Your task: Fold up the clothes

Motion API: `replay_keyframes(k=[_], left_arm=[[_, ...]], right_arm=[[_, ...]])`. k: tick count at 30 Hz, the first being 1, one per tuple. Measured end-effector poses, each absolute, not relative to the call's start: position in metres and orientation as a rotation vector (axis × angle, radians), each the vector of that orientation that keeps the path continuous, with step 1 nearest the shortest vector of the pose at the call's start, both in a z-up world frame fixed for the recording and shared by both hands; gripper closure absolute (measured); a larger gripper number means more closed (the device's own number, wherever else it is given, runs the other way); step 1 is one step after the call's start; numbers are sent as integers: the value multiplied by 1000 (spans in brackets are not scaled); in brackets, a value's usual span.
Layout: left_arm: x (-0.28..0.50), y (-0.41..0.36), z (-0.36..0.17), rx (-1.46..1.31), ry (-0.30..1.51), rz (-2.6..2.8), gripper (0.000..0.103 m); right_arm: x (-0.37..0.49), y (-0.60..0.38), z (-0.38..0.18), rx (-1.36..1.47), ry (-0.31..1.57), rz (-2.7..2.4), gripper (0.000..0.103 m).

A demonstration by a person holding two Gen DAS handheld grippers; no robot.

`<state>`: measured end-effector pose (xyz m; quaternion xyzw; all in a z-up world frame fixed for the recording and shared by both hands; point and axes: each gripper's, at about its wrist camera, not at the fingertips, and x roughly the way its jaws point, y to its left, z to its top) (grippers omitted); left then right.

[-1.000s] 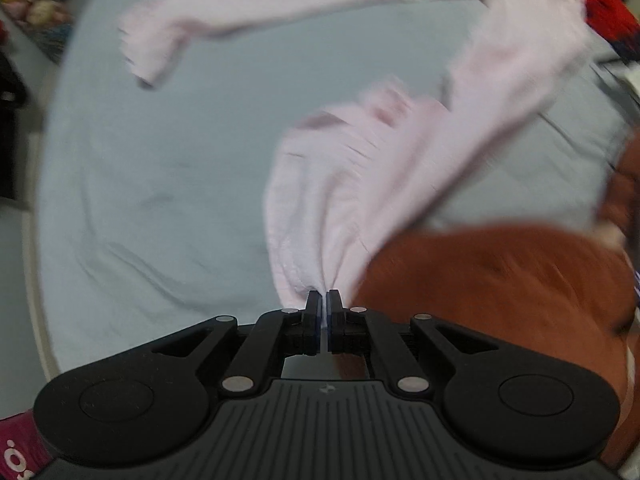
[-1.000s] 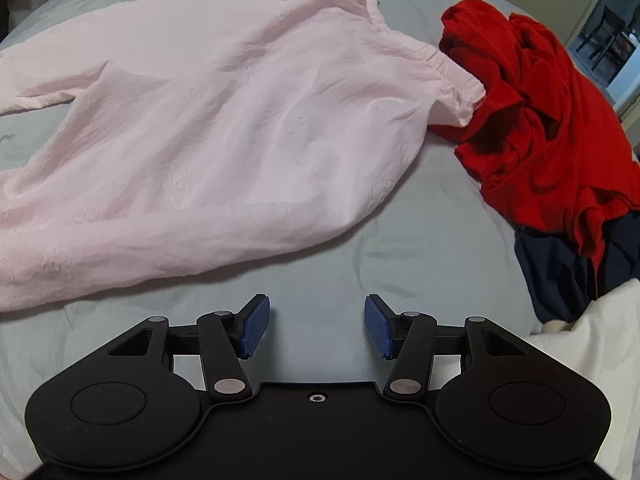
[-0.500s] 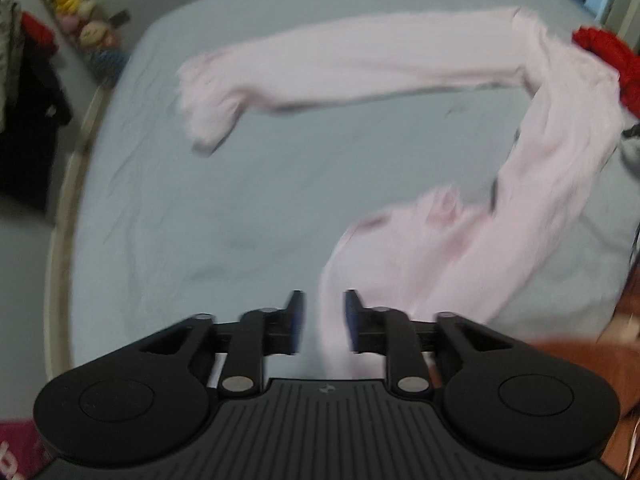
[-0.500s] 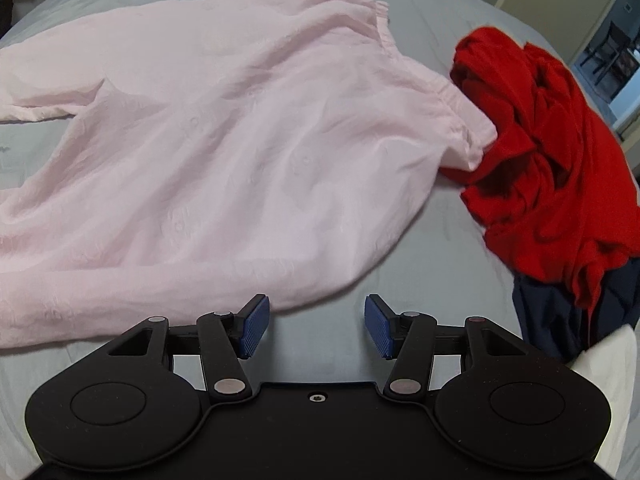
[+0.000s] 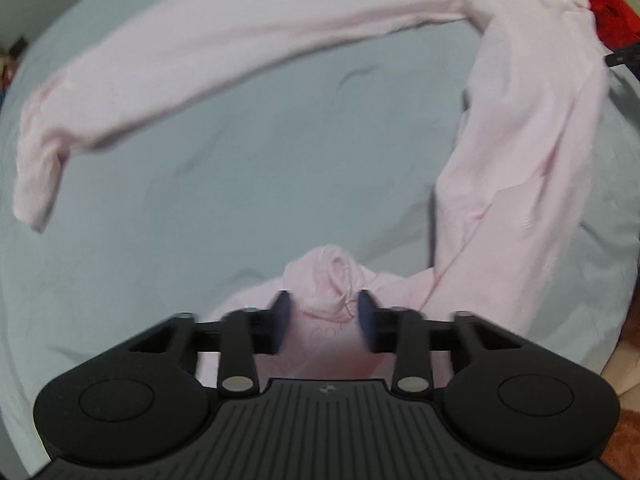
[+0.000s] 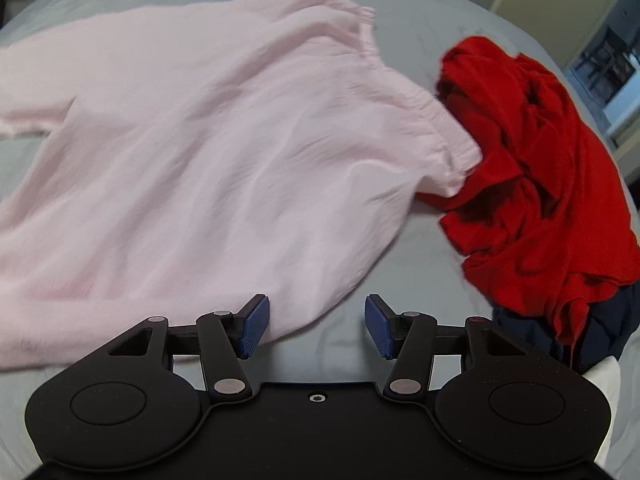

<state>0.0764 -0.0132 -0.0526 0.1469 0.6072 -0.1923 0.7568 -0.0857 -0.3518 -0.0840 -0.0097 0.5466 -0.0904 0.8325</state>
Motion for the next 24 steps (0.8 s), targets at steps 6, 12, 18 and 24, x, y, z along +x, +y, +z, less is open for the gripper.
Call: replay_keyframes(k=[6, 12, 18, 24], left_arm=[[74, 10, -46, 284, 1309, -355, 101], [65, 59, -22, 292, 1294, -192, 101], [52, 113, -5, 251, 1307, 10, 101], [39, 150, -4, 216, 1331, 137, 101]], right_arm=[[-79, -388, -83, 124, 1159, -253, 52], [-71, -403, -92, 309, 1142, -264, 52], [-65, -403, -107, 371, 1165, -295, 73], [-68, -396, -110, 331, 1184, -311, 96]])
